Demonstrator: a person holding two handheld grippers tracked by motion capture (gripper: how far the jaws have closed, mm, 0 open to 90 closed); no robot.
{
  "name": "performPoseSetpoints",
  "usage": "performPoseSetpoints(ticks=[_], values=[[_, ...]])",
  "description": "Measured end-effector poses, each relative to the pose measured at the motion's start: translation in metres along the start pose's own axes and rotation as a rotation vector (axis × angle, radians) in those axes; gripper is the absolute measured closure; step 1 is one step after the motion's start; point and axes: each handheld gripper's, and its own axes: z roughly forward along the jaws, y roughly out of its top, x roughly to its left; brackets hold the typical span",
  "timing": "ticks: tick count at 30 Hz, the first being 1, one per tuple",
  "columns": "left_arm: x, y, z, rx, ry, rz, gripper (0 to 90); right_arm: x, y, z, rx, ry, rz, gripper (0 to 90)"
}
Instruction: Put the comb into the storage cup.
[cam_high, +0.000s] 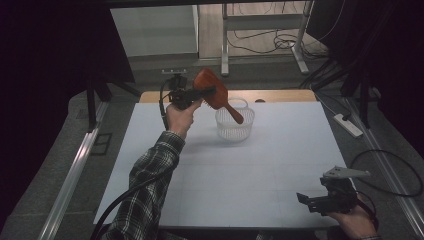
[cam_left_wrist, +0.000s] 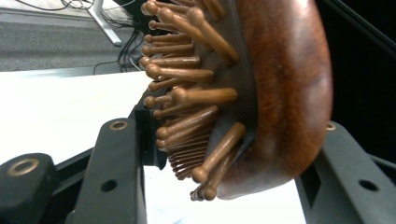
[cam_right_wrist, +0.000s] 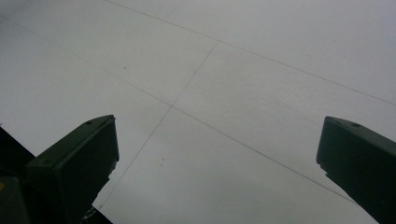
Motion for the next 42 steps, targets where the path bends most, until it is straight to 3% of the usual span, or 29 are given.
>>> performPoseSetpoints(ticks=[13, 42], values=[[0.004, -0.012, 0.015, -0.007, 0.02, -0.006, 51.1, 0.001, 0.0, 0.0, 0.003, 0.0, -0.009, 0.0], [0.007, -0.036, 0.043, 0.031, 0.083, 0.004, 51.0, 0.002, 0.0, 0.001, 0.01, -0.005, -0.017, 0.0]])
